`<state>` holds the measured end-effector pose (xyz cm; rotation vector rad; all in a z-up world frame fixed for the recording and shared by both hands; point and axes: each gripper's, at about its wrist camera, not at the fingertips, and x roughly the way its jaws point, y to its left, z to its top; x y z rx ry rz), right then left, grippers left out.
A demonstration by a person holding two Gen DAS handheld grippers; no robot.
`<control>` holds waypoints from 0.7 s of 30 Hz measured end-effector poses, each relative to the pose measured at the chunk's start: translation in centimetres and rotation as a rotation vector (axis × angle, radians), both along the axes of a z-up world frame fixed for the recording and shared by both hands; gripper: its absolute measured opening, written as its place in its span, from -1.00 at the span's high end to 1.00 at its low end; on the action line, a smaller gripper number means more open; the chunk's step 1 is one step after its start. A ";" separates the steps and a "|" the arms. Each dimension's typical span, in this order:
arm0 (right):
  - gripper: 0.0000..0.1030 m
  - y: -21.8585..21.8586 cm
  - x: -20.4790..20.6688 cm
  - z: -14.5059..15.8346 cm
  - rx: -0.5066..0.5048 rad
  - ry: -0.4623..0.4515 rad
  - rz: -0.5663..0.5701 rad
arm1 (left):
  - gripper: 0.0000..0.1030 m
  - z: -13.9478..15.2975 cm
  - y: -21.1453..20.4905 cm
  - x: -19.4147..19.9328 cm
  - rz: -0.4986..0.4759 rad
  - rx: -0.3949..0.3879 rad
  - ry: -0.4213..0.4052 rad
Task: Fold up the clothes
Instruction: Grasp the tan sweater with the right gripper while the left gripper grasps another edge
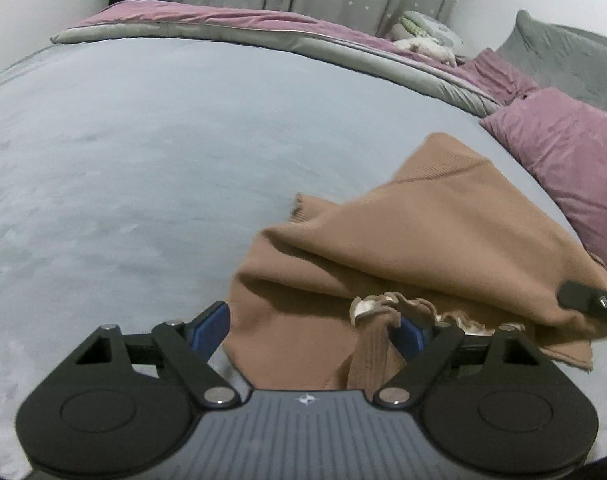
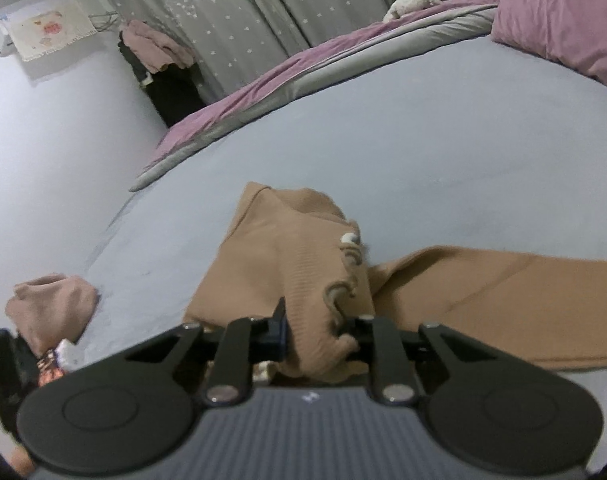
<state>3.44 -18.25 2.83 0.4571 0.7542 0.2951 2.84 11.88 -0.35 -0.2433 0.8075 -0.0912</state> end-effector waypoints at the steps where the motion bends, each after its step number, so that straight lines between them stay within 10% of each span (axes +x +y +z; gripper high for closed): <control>1: 0.66 -0.1 -0.4 0.2 0.004 -0.001 0.008 | -0.65 0.1 0.3 -0.1 0.004 -0.005 -0.004; 21: 0.68 2.2 -8.3 -1.8 -0.089 0.103 0.205 | -0.65 2.6 -3.1 -1.4 -0.199 -0.051 -0.137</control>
